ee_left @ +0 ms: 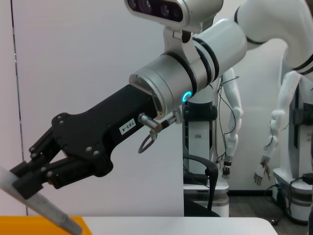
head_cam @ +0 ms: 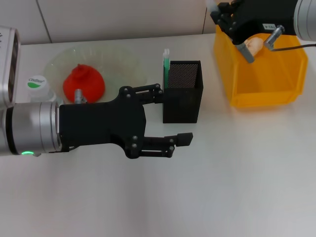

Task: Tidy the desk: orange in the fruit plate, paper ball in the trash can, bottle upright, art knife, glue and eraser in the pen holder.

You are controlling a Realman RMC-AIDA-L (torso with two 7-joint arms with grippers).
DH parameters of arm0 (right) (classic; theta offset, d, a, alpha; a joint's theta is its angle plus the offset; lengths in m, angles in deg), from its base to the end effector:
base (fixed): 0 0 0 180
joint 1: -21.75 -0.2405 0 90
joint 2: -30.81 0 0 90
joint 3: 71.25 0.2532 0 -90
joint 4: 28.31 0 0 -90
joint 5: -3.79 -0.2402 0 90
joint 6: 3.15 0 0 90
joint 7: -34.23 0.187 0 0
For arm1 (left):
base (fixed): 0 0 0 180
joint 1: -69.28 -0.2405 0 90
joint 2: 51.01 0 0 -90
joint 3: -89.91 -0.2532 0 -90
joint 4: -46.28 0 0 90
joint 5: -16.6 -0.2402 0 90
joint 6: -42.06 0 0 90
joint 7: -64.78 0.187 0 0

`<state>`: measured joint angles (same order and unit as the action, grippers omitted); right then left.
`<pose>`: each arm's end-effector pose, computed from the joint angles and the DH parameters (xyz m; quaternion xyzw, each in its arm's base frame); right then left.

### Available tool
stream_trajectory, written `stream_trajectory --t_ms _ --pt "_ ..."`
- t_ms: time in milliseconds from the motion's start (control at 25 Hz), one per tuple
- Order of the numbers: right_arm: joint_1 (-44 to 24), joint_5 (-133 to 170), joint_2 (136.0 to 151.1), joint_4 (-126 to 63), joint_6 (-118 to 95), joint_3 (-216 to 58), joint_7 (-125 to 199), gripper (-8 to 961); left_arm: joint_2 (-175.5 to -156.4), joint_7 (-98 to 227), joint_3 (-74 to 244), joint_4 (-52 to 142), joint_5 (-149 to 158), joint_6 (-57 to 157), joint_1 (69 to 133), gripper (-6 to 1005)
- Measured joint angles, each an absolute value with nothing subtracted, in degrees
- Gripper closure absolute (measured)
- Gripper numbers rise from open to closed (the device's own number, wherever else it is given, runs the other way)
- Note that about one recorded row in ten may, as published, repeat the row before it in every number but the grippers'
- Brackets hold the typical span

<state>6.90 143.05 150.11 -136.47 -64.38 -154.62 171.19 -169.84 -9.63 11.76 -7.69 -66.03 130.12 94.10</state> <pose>0.1022 0.4021 0.0520 -0.9033 0.1270 0.0641 0.4048 -0.1373 0.3356 -0.0627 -0.9463 0.0009 -0.3221 0.0284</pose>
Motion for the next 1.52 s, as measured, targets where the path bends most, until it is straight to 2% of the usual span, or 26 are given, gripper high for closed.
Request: stream_trajectory --t_ms 520,840,1200,1520 --pt "8.9 111.0 150.05 -123.7 -63.5 -146.3 145.2 828 -169.84 -8.9 11.8 -6.8 -65.4 130.1 94.2 204" --pt "10.0 91.9 149.99 -112.0 -70.2 -139.4 128.8 829 -169.83 -8.1 11.8 -6.3 -65.1 130.0 94.2 204" --pt "3.7 86.3 149.85 -94.1 -79.6 -127.9 123.8 822 -169.93 -7.3 11.8 -5.6 -64.8 130.1 94.4 203" --pt "0.9 87.3 149.45 -89.0 -79.9 -128.0 122.6 811 -169.93 -6.6 11.8 -5.3 -64.5 130.3 94.4 203"
